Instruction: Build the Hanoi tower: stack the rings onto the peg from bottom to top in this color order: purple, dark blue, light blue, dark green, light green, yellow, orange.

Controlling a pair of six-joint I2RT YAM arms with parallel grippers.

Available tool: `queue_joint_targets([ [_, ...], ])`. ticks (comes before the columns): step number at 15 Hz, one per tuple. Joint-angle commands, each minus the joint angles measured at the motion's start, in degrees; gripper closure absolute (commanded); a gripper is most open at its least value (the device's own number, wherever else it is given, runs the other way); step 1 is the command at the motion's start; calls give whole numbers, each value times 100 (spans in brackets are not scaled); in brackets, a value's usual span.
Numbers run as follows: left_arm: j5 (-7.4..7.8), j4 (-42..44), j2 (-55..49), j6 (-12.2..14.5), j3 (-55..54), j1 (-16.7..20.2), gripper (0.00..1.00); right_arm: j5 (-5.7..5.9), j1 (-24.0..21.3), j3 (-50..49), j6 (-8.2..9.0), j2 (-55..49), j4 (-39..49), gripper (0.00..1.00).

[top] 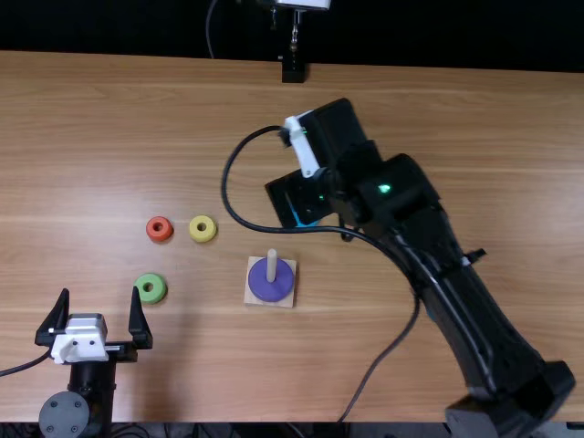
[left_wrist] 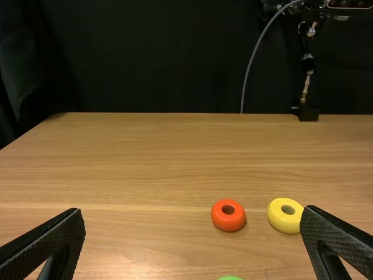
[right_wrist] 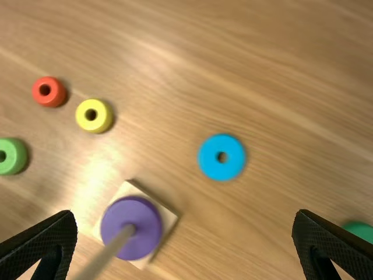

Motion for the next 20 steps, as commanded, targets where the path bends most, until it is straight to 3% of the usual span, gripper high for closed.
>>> queue_joint_targets([
  [1, 97, -225, -40, 65, -189, 56, 0, 29, -267, -439, -256, -290, 103, 0],
  [3, 97, -225, -40, 65, -189, 56, 0, 29, -662, -1318, -614, -835, 556, 0],
  [7, 97, -225, -40, 65, -189, 56, 0, 19, -1717, -2592, -635, -1406, 1284, 0],
  [11, 97, -225, -40, 65, -189, 56, 0, 29, -2368, -3594, -382, -1608, 1263, 0],
  [14, 97, -225, -40, 65, -189, 56, 0, 29, -2587, -4157, -13, -1723, 1221, 0],
  [20, 97, -225, -40, 65, -189, 56, 0, 50, -3220, -4878, 8, -1723, 1242, 0],
])
